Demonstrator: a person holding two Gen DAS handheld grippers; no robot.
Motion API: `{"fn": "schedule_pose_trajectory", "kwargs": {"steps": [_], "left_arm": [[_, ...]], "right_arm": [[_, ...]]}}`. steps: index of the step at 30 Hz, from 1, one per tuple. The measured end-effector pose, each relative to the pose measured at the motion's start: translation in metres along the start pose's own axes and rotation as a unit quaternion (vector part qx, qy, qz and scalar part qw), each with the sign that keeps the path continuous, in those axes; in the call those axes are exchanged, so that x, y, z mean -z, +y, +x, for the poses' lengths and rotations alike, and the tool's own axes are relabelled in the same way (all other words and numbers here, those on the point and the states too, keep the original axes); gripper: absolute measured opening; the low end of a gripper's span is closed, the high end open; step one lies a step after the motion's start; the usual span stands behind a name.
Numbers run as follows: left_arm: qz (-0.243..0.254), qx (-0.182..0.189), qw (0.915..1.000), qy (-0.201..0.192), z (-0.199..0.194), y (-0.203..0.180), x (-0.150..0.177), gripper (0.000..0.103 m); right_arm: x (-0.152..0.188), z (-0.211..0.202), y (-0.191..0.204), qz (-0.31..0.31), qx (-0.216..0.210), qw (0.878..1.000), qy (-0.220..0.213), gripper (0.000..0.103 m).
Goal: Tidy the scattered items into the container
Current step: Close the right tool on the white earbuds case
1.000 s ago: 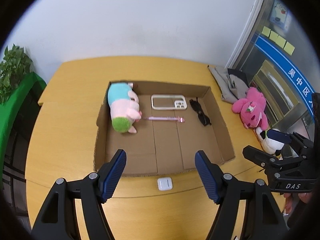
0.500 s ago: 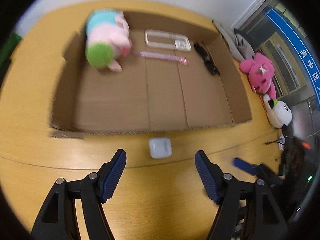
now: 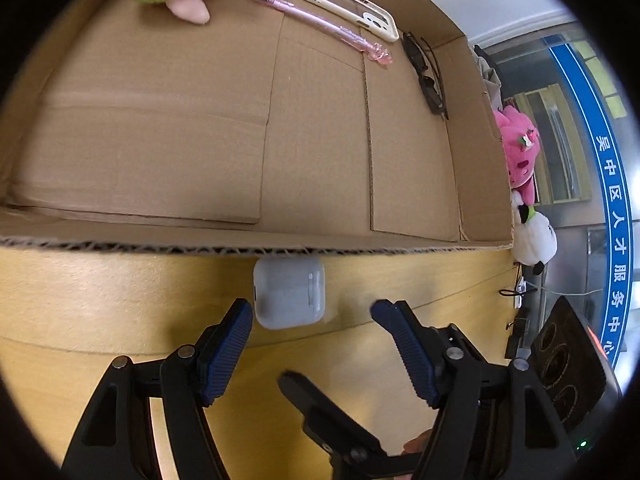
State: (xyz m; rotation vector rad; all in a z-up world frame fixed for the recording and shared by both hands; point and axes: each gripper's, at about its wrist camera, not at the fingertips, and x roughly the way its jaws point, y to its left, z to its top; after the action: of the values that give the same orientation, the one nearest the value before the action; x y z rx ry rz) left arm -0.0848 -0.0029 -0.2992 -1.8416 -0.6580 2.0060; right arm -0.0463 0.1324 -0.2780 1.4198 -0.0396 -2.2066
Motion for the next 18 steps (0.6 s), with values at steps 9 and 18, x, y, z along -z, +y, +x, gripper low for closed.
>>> {"fn": "schedule_pose_trajectory", "kwargs": {"steps": [9,18], "left_arm": [[-0.006,0.001,0.9999,-0.013,0.007,0.001,-0.015,0.062],[-0.01,-0.025,0.9996,-0.009,0.007,0.002,-0.012,0.036]], "right_arm": [[-0.006,0.018,0.006,-0.02,0.008,1.0,-0.013,0.078],[-0.008,0.02,0.013,-0.042,0.01,0.999,-0.006,0.051]]}}
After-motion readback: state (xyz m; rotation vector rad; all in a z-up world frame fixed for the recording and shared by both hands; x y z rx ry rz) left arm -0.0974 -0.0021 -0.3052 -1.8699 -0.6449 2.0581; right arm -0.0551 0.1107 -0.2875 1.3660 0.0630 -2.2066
